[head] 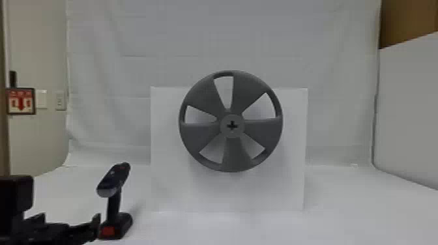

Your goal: Grasp the drill and bring into the middle of wheel

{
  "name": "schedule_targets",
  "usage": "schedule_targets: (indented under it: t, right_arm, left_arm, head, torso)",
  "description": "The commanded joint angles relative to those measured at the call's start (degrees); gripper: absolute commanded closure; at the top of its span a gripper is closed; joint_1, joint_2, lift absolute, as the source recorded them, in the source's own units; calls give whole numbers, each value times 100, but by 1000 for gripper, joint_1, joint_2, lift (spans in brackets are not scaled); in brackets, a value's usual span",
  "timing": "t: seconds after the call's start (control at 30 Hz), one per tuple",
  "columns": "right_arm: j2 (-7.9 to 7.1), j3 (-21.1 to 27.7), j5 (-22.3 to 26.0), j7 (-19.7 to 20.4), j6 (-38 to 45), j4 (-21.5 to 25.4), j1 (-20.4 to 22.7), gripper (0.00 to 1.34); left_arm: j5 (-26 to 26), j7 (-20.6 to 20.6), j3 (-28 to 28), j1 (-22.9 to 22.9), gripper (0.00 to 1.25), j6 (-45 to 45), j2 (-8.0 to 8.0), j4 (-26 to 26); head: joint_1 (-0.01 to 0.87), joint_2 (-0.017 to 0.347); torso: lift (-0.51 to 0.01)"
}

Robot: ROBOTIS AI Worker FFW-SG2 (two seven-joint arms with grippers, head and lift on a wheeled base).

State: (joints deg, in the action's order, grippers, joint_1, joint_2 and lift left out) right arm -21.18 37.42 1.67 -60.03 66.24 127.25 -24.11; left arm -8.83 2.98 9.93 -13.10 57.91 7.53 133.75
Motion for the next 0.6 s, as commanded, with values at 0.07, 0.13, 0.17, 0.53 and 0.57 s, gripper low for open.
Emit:
schedule_targets:
  t: [0.07, 0.13, 0.17, 0.53, 0.57]
  right_arm:
    - [-9, -42, -18, 0, 12, -7, -14, 171]
    - [-18, -51, -26, 0, 21, -7, -14, 171]
    - [-18, -60, -26, 0, 21, 1, -14, 171]
    - [-27, -139, -70, 0, 21, -7, -32, 171]
    - [-27, -148, -79, 0, 29, 1, -32, 173]
  left_arm:
    - [21, 0, -61, -9, 116, 1, -33, -86]
    - [30, 0, -105, -35, 116, -7, -41, -147]
    - [30, 0, -123, -62, 116, -7, -50, -174]
    - [30, 0, -202, -229, 121, -403, -147, -745]
    - [30, 0, -211, -246, 121, -421, -147, -789]
  head:
    - [54, 31]
    - [54, 31]
    - [54, 31]
    - [54, 31]
    - [54, 31]
  torso:
    - [-403]
    - [-403]
    - [-403]
    - [-403]
    - [-403]
